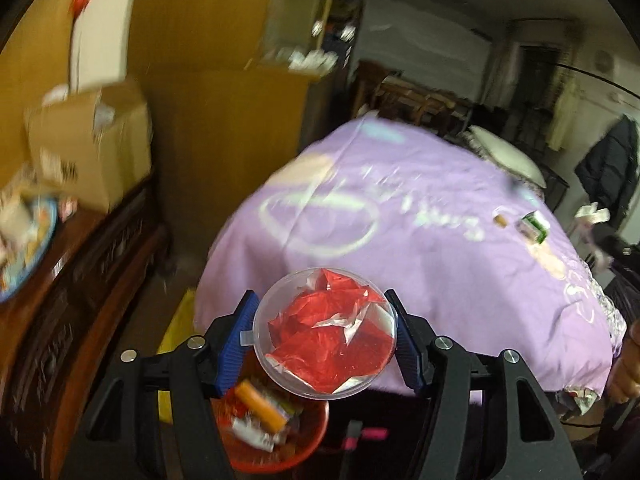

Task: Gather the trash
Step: 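Carry the container and tissue toward the red wastebasket, then open the left tool over the wastebasket while the right tool releases the tissue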

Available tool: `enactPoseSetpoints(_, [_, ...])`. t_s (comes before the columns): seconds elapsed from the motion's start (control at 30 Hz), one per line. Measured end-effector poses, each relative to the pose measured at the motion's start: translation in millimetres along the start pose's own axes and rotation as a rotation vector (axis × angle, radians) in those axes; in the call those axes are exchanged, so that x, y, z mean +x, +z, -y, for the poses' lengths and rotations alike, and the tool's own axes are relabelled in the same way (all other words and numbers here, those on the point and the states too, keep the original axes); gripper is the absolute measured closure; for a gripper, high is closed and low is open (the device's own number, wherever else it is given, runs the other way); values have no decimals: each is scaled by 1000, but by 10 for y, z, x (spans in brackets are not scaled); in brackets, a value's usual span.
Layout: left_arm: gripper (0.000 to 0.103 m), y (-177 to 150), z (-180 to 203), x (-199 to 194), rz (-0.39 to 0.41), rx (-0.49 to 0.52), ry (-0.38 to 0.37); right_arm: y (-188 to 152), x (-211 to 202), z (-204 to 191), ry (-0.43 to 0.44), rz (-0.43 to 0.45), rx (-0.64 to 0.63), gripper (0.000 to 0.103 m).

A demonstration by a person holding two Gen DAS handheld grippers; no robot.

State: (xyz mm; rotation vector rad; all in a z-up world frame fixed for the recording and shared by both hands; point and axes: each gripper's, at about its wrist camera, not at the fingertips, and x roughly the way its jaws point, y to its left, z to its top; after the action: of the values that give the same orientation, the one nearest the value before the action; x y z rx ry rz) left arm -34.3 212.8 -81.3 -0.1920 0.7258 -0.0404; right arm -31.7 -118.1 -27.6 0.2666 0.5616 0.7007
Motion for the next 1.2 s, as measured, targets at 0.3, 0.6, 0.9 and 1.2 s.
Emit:
enactPoseSetpoints(0.3, [11, -243, -591, 463, -124, -145, -5, -289, 775, -289, 29, -221, -55, 74])
enactPoseSetpoints(0.6, [6, -304, -1193, 459, -102, -256, 112, -603, 1626, -755, 125, -452, -142, 74])
enactPoseSetpoints(0.9, [6, -446, -1528, 515, -107, -279, 207, -903, 2298, -1143, 188, -611, -195, 55])
enactPoseSetpoints(1.2, [6, -486, -1565, 563, -113, -284, 202, -829, 2275, -1107, 159, -584, -181, 46])
